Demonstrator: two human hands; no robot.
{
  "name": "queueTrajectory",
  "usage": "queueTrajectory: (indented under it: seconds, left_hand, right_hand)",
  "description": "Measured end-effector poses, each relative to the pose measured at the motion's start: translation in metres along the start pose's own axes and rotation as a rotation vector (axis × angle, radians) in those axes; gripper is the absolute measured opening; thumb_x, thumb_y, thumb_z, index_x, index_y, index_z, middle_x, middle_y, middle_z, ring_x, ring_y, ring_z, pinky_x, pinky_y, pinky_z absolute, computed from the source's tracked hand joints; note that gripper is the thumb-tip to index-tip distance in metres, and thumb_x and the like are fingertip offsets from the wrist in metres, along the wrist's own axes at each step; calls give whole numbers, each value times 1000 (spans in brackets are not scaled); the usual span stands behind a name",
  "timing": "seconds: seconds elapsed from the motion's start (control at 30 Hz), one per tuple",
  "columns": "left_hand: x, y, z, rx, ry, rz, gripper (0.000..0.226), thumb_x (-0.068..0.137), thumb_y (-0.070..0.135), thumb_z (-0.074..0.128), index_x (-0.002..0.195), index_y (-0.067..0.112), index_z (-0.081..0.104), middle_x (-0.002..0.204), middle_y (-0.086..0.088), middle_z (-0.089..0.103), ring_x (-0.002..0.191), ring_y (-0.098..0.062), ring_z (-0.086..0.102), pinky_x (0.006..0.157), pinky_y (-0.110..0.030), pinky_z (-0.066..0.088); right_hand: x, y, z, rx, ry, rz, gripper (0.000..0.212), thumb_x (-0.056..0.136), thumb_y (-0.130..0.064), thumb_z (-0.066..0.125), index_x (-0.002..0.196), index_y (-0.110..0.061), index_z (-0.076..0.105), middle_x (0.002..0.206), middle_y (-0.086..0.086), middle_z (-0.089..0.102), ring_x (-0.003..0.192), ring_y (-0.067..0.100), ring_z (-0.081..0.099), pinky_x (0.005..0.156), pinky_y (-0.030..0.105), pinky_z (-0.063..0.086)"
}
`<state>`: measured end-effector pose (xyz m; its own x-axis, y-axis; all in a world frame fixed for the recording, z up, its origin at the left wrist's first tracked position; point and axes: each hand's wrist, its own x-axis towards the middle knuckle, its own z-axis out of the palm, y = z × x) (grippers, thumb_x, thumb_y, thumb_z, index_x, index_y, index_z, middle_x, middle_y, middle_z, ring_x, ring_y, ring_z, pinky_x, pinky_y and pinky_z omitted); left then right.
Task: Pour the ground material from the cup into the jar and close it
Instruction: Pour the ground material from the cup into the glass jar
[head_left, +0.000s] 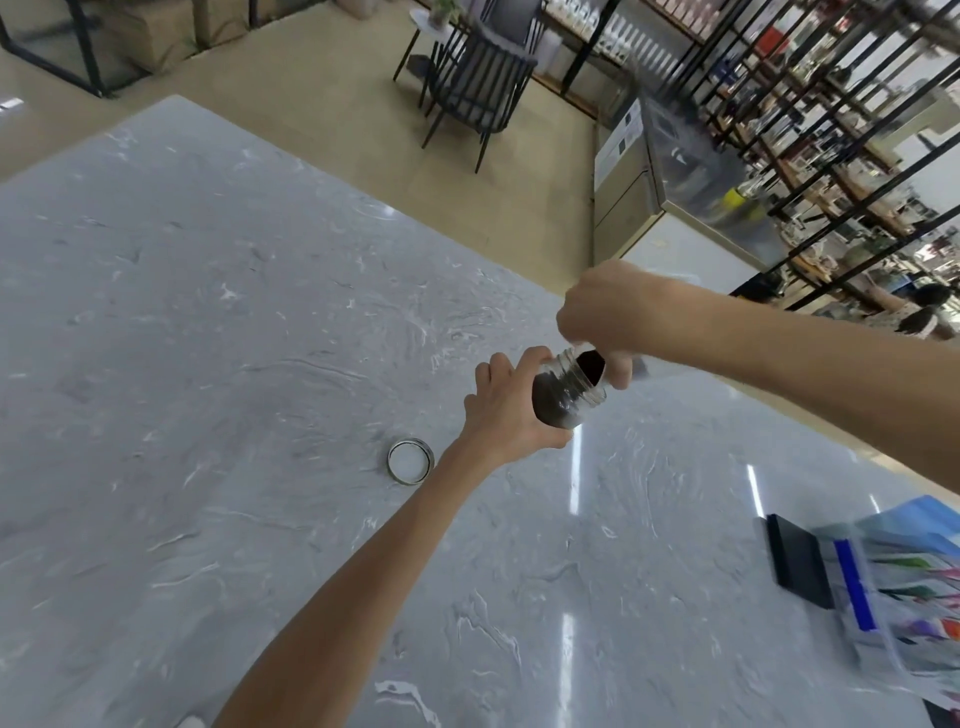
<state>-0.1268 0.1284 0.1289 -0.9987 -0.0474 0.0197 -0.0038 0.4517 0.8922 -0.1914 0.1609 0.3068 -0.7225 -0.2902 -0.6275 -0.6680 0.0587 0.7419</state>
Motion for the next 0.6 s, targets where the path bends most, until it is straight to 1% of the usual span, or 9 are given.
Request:
queueTrajectory:
  seconds: [0.03, 0.17, 0.3, 0.43, 0.5, 0.6]
  left_hand:
    - [0, 0, -1, -2, 0, -4, 86, 67, 42, 85, 137, 35, 36, 116, -3, 35, 118, -27, 33, 89, -48, 48]
    - [0, 2, -5, 26, -9, 5, 87, 66, 42, 85, 137, 35, 36, 114, -1, 32, 118, -27, 34, 89, -47, 48]
    - [-2, -2, -6, 32, -5, -3, 88, 66, 43, 85, 138, 35, 35, 114, -1, 33, 118, -27, 33, 89, -46, 47]
    - [-3, -1, -6, 55, -15, 3, 90, 65, 41, 86, 138, 34, 35, 114, -1, 32, 119, -27, 34, 89, -46, 48]
    - [-4, -3, -6, 47, -22, -1, 90, 65, 41, 86, 139, 34, 35, 117, -2, 34, 119, -27, 33, 89, -47, 48]
    - [-4, -5, -6, 45, -14, -15, 90, 65, 41, 86, 139, 34, 34, 117, -3, 35, 118, -27, 33, 89, -45, 46]
  right_hand:
    - [1, 1, -2, -1, 6, 4, 45, 63, -51, 84, 86, -21, 60, 62, -8, 48, 51, 10, 39, 43, 23, 27]
    - [5, -9, -2, -46, 3, -26, 49, 64, -52, 86, 71, -24, 45, 62, -8, 47, 50, 10, 38, 42, 24, 27]
    - [3, -1, -1, 9, 11, 6, 52, 62, -54, 84, 73, -24, 44, 62, -8, 46, 51, 10, 38, 44, 23, 28]
    - [3, -13, 1, -34, 23, -18, 50, 66, -50, 84, 64, -24, 40, 61, -8, 47, 50, 10, 38, 43, 23, 27]
    - [0, -10, 1, -13, 20, -10, 52, 66, -49, 83, 63, -23, 39, 61, -7, 47, 51, 10, 38, 44, 23, 29]
    - [-1, -3, 2, 34, 34, 7, 51, 65, -51, 83, 65, -21, 43, 60, -7, 47, 50, 10, 37, 45, 23, 31]
